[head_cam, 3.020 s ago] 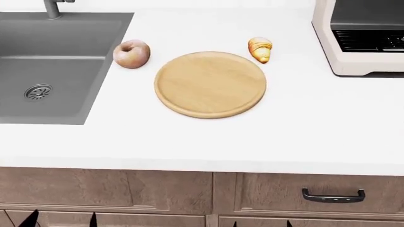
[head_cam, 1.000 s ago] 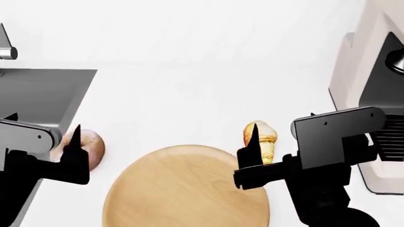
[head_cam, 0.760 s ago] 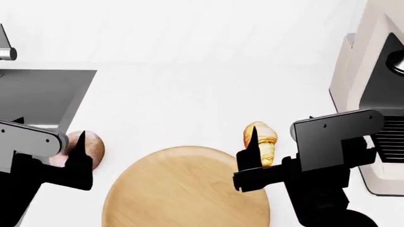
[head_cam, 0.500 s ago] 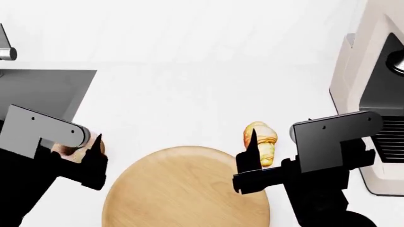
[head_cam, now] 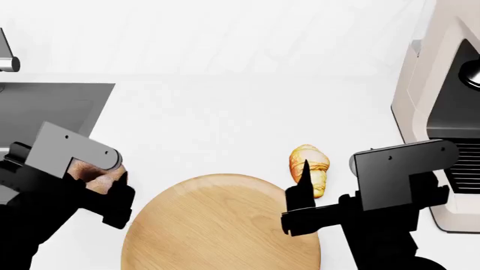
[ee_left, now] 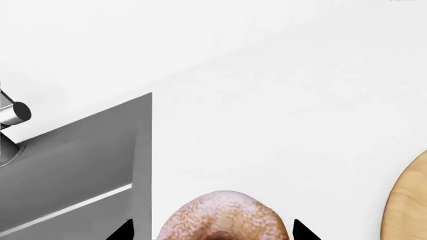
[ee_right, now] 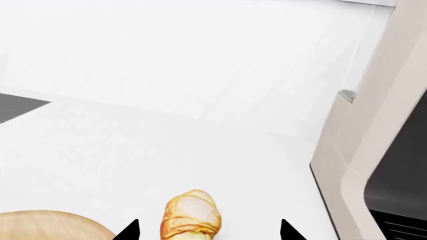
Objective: Place the pastries on the plates.
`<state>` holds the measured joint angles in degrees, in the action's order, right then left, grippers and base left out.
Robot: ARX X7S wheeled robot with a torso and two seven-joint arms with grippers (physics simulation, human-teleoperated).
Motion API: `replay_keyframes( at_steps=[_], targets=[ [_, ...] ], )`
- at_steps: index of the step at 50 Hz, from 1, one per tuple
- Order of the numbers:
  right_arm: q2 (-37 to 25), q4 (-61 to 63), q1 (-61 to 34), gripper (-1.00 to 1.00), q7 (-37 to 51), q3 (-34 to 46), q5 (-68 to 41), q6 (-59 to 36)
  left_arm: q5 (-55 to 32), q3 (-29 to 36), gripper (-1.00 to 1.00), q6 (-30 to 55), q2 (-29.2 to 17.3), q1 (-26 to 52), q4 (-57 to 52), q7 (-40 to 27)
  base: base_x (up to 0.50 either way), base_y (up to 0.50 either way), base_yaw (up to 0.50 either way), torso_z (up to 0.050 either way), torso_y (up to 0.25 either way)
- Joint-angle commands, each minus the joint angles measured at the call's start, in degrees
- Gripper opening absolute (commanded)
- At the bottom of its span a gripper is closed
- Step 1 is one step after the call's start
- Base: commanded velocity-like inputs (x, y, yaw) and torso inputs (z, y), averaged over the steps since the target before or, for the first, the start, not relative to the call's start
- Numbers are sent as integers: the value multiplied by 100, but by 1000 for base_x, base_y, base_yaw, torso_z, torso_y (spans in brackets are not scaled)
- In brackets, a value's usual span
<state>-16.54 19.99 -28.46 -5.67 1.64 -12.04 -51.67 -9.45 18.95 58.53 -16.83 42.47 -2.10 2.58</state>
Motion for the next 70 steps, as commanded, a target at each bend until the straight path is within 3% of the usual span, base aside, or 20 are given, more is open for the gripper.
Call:
replay_keyframes(
  at_steps=[1, 12, 13, 21, 35, 44, 55, 64, 70],
  targets=[
    [13, -8, 44, 100, -21, -79, -5, 5, 310, 117, 100, -357, -58, 103, 891, 119, 0, 0, 0, 0, 0],
    [4, -19, 57, 100, -10, -62, -30, 24, 325, 81, 100, -350, -97, 136, 928, 57, 0, 0, 0, 0, 0],
    [1, -16, 51, 100, -7, -60, -31, 16, 343, 57, -100, -344, -85, 135, 894, 0, 0, 0, 0, 0, 0],
    [-1, -39, 23, 100, 10, -26, -37, 16, 287, -186, -100, -153, -86, 83, 455, -169, 0, 0, 0, 0, 0],
    [34, -566, -691, 100, 32, 74, -107, -610, 10, -1211, -100, 99, -192, -348, -844, -485, 0, 0, 0, 0, 0],
    [169, -2084, -2195, 100, -151, 498, -121, -1338, -155, -1748, -100, 26, -3, -1203, -1998, -752, 0, 0, 0, 0, 0],
    [453, -4858, -3691, 100, -671, 1228, 66, -993, -307, -2123, -100, -229, 166, -1719, -2445, -832, 0, 0, 0, 0, 0],
    [794, -6699, -4357, 100, -911, 1551, 211, -402, -363, -2174, -100, -312, 178, -1790, -2464, -821, 0, 0, 0, 0, 0],
    [873, -7033, -4214, 100, -887, 1524, 186, -126, -406, -2193, -100, -304, 156, -1848, -2546, -806, 0, 0, 0, 0, 2]
  ],
)
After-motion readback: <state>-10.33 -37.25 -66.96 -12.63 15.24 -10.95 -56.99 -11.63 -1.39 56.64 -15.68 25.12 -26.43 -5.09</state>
